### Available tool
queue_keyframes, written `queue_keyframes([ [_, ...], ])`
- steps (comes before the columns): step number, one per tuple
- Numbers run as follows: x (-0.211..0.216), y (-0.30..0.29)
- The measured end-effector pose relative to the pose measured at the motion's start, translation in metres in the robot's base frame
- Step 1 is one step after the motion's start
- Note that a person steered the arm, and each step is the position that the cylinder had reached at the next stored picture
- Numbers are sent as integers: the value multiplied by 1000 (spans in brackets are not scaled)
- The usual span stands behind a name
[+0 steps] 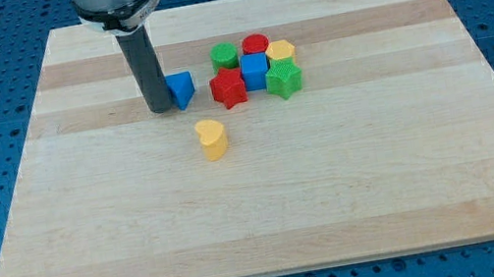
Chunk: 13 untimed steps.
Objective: Move the blue triangle top left to the red star
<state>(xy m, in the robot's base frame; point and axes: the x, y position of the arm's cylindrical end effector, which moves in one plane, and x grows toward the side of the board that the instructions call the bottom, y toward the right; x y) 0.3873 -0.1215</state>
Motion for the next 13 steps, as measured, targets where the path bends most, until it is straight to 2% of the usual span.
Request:
queue_keyframes([
  [5, -28, 6],
  [10, -22, 38],
  [13, -20, 38],
])
